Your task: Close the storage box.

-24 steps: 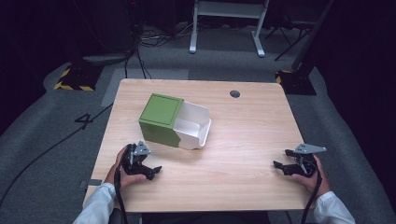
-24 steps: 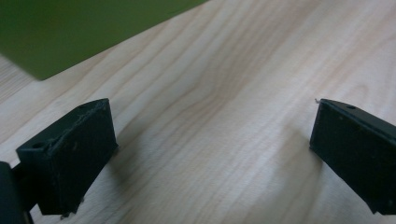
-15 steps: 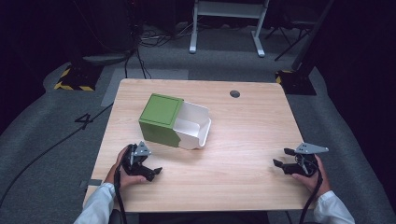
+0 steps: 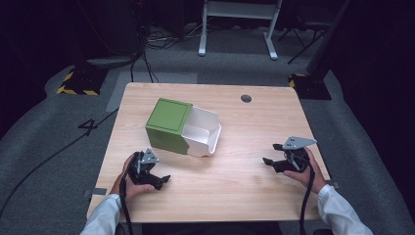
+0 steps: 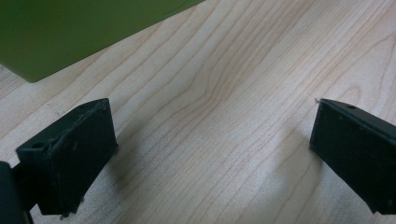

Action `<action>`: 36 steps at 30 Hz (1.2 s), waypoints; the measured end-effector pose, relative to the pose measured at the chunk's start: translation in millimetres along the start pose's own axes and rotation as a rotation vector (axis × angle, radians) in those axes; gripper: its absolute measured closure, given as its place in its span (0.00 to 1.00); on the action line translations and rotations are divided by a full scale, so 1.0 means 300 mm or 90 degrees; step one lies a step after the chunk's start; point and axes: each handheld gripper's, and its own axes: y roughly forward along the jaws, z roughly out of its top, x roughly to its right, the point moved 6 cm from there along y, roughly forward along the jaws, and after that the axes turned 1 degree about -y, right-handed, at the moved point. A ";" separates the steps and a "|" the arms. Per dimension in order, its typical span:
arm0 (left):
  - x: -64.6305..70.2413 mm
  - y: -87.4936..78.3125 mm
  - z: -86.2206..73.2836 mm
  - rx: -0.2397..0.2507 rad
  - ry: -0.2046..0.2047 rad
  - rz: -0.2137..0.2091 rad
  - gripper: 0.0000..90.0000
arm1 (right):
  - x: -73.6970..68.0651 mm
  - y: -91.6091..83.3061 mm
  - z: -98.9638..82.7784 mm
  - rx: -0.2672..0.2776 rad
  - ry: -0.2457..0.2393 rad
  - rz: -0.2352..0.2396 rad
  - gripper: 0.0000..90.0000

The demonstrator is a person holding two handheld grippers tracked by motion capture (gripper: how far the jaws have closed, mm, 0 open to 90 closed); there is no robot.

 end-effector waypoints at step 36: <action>0.016 -0.008 -0.008 0.004 -0.002 0.001 0.03 | -0.169 0.431 0.309 -0.020 -0.063 0.087 0.42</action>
